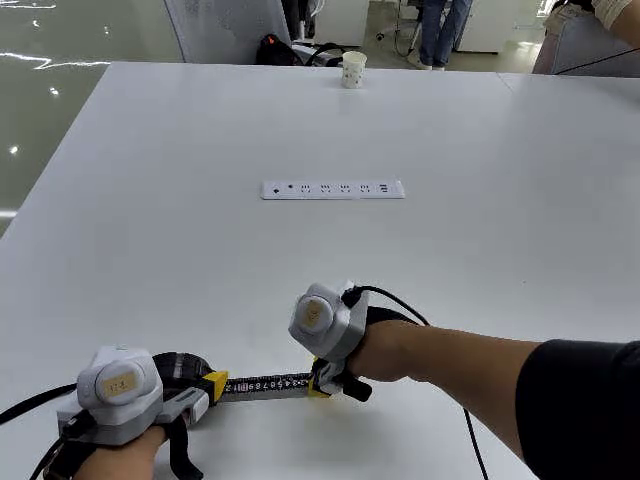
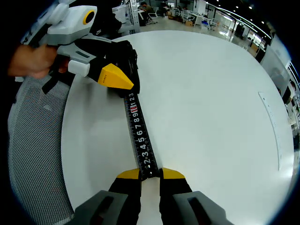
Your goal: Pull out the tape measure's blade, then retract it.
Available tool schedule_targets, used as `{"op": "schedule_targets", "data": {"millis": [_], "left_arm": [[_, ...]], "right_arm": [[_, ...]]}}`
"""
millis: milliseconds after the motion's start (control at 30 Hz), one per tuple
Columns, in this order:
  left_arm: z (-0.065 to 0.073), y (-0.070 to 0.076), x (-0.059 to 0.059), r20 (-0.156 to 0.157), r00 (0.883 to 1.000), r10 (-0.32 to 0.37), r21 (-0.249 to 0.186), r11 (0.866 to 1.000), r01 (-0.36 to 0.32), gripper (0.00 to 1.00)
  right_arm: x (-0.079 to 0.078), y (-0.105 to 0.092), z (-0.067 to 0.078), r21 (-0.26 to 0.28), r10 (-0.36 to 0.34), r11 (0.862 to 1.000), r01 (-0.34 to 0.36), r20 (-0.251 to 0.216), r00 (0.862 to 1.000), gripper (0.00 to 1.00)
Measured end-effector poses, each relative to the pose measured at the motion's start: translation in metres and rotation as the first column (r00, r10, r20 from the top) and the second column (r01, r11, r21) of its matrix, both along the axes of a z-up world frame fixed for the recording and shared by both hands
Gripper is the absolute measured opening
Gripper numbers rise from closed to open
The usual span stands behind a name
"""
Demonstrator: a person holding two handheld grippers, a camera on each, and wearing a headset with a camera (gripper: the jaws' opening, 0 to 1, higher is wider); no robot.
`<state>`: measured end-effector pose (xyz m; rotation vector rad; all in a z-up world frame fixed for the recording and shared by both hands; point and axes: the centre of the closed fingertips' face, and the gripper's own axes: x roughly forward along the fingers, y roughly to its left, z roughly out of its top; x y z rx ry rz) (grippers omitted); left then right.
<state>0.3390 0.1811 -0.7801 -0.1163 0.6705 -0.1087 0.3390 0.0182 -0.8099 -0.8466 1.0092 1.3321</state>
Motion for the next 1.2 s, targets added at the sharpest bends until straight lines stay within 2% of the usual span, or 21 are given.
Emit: {"op": "schedule_targets", "data": {"millis": [900, 1200], "left_arm": [[0.000, 0.001, 0.000, -0.007, 1.000, -0.002, -0.002, 1.000, 0.002, 0.63], [0.000, 0.001, -0.002, -0.011, 1.000, -0.010, -0.028, 1.000, 0.010, 0.63]], "right_arm": [[-0.002, 0.010, 0.000, 0.009, 0.007, 1.000, -0.007, 0.003, 1.000, 0.11], [-0.003, 0.015, 0.000, 0.020, 0.007, 1.000, -0.007, 0.004, 1.000, 0.11]]}}
